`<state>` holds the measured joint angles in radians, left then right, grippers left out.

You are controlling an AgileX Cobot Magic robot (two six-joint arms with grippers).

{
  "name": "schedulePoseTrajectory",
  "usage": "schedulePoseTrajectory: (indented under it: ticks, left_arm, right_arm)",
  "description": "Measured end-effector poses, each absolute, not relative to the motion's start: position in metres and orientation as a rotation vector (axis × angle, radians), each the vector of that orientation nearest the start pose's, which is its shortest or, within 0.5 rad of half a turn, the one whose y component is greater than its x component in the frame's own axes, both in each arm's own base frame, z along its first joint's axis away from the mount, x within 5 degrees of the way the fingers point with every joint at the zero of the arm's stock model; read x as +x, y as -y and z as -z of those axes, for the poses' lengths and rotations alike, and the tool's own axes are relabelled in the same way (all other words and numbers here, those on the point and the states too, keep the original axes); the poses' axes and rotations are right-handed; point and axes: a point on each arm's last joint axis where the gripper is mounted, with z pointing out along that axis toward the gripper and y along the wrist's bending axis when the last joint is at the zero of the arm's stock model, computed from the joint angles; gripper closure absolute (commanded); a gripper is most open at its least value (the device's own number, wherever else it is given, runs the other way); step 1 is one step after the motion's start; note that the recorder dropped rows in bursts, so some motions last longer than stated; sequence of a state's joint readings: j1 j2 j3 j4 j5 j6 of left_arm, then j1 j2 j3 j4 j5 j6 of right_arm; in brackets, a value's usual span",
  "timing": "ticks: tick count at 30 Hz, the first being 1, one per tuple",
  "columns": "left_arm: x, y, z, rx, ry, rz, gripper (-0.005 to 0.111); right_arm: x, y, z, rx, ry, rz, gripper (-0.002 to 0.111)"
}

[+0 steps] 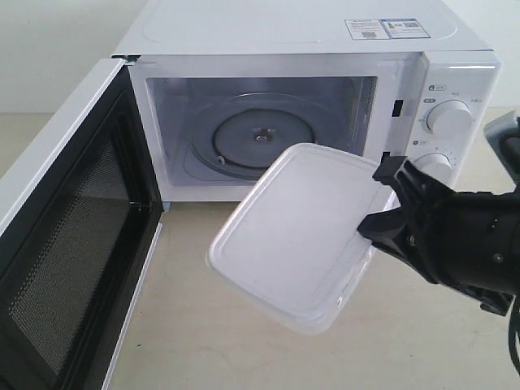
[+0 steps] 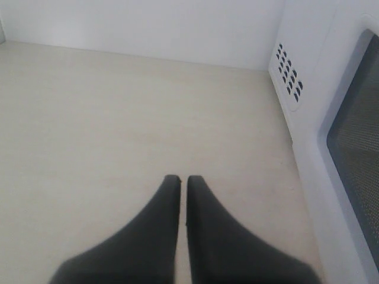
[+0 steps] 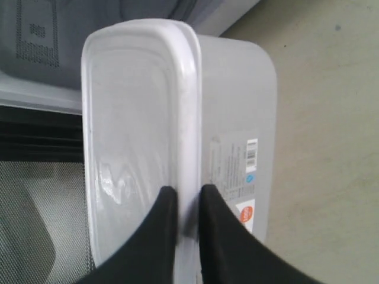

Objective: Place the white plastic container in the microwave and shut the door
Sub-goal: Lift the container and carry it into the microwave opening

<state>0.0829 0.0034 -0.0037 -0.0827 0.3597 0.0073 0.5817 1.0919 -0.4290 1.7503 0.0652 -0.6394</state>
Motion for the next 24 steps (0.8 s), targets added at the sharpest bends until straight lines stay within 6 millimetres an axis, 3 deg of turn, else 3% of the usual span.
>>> schedulePoseTrajectory:
  ticks: [4,12,18,24]
  left_arm:
    - [0.053,-0.002,-0.182,-0.120,-1.838,0.018,0.102]
    - [0.053,-0.002,-0.182,-0.120,-1.838,0.018,0.102]
    - [0.053,-0.002,-0.182,-0.120,-1.838,0.018,0.102]
    - [0.053,-0.002,-0.182,-0.120,-1.838,0.018,0.102]
  right_arm:
    - [0.158,-0.118,-0.233,0.595,-2.200,-0.978,0.108]
    - [0.131,-0.140,-0.236,0.614,-2.127,-1.000,0.108]
    - [0.118,-0.136,-0.217,0.743,-2.044,-1.118,0.108]
    - [0.121,-0.137,-0.204,0.788,-2.007,-1.140,0.108]
